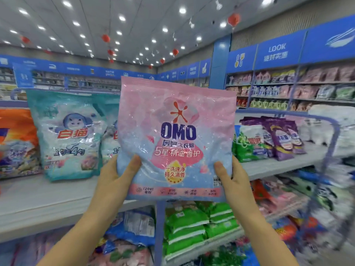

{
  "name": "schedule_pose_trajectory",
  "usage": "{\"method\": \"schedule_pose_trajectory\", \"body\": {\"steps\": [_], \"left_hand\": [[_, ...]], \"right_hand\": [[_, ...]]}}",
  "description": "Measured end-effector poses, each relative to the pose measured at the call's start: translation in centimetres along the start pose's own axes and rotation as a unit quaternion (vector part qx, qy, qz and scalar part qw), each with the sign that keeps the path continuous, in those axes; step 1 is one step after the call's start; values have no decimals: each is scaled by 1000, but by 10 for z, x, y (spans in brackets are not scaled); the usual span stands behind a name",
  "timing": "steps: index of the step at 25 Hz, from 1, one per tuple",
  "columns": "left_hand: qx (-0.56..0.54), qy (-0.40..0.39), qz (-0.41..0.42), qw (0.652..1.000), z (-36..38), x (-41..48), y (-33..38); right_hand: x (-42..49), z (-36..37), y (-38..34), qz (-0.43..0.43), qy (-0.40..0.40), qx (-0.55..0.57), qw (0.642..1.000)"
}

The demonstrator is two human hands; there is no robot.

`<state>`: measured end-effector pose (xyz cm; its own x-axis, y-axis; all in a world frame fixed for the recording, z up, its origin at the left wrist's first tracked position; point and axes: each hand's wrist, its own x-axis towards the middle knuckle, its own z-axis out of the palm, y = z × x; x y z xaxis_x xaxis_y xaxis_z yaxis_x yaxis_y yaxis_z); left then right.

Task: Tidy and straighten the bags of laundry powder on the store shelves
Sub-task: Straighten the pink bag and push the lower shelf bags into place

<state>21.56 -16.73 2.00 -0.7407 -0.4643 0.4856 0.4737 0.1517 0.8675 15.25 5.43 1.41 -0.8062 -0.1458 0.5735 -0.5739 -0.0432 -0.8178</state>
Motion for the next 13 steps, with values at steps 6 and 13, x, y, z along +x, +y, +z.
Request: {"method": "schedule_pose_trajectory", "body": {"steps": [6,13], "left_hand": [[-18,-86,0,996,173,-63,-2],[-62,-210,-27,975,347,-112,-18]], "right_hand": [[-41,-181,-7,27,89,-74,993],[-69,-350,10,50,213,-145,965]]}}
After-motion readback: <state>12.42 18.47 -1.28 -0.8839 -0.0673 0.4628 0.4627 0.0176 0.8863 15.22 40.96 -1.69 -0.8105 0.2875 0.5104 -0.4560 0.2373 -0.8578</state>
